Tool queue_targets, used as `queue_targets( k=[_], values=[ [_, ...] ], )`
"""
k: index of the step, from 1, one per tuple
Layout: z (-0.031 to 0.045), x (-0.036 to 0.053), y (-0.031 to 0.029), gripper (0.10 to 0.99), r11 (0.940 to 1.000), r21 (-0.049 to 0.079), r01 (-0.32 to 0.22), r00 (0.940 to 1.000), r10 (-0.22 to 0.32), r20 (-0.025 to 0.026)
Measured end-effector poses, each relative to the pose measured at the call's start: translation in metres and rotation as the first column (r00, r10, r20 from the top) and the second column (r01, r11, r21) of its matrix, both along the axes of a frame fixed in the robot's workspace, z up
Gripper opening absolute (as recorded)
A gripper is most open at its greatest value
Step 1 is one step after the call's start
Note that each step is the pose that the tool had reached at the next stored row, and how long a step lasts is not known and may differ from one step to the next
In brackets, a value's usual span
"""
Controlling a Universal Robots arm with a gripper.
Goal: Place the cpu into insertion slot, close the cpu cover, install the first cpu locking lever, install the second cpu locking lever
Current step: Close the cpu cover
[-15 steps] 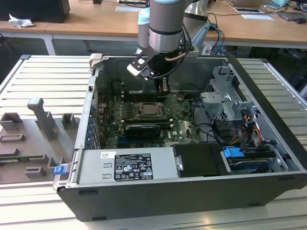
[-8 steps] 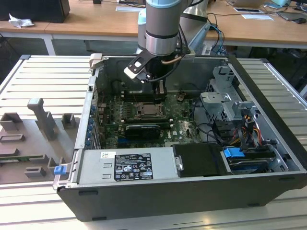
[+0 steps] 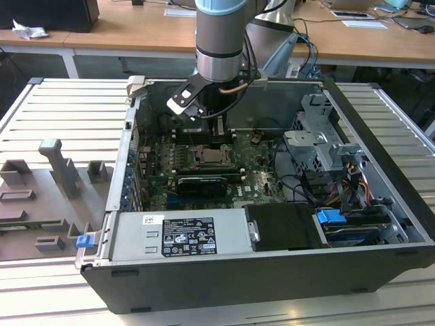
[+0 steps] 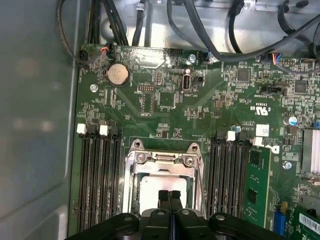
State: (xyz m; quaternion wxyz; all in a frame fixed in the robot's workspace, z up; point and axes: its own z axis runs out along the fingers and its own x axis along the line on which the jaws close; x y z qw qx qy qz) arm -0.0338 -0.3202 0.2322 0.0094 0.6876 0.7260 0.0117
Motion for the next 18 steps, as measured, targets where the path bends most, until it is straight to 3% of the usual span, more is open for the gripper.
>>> queue_targets(
  k=[9, 18],
  values=[
    [-0.0022, -0.0117, -0.0001, 0.106, 1.0, 0.0, 0.0, 1.0, 0.0, -0.0001],
    [-0.0046, -0.016, -0.0001, 0.106, 1.0, 0.0, 0.0, 1.0, 0.0, -0.0001]
  ],
)
